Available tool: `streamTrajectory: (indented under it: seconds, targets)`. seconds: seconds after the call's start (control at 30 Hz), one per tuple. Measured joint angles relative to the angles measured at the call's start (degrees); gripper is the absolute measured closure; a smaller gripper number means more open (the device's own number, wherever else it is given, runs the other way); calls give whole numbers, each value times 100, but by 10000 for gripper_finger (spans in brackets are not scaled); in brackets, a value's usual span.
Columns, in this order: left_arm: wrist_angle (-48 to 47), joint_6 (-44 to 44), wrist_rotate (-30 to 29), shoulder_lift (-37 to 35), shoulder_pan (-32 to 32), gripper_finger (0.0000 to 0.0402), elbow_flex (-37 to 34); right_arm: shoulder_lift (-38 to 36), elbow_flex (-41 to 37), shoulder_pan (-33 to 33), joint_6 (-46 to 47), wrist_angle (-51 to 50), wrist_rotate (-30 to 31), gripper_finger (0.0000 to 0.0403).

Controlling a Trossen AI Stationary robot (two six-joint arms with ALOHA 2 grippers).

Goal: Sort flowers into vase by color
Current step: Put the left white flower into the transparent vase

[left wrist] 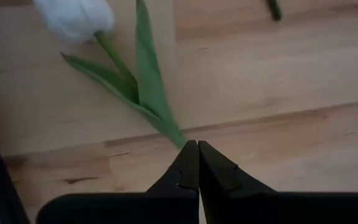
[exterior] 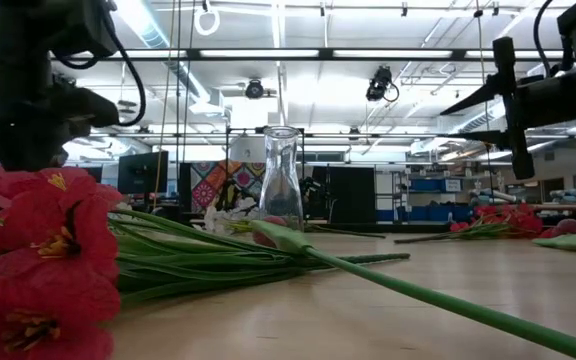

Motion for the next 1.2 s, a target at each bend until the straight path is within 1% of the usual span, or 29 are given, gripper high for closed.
streamTrajectory:
  seconds: [0.13,0.23,0.33,0.43,0.53,0.63,0.7,0.77,0.87,0.93,1.03,1.13,1.2]
  targets:
    - [-72,-322,0,177,-101,397,0,166,0,-3,298,-79,93,184]
    - [-226,-766,-3,331,-138,385,0,293,0,-8,541,-186,91,168]
    - [-195,-847,-14,472,-138,345,0,384,0,-6,631,-193,54,161]
    - [-198,-1215,-40,664,-138,288,0,435,0,-8,626,-195,55,159]
    - [-157,-1385,-45,925,-138,230,-24,434,0,-8,460,-192,56,160]
    - [442,-1464,-25,1123,-136,192,-320,434,0,-8,247,-190,90,162]
    - [968,-1580,2,1190,-136,183,-547,434,0,-8,123,-189,111,162]
    - [1203,-1793,13,1200,-136,187,-697,434,0,-8,43,-191,135,162]
    - [1067,-1890,13,1240,-134,217,-680,451,0,-6,41,-213,143,162]
    - [949,-1848,3,1240,-138,250,-660,460,0,-6,35,-232,139,164]
    - [900,-1685,-20,1223,-141,310,-674,494,-1,-7,68,-226,15,171]
    - [978,-1594,-168,1207,-143,373,-670,485,-2,-8,15,-97,-322,185]
    - [1002,-1593,-283,1192,-144,388,-624,473,-2,-6,-199,47,-580,197]
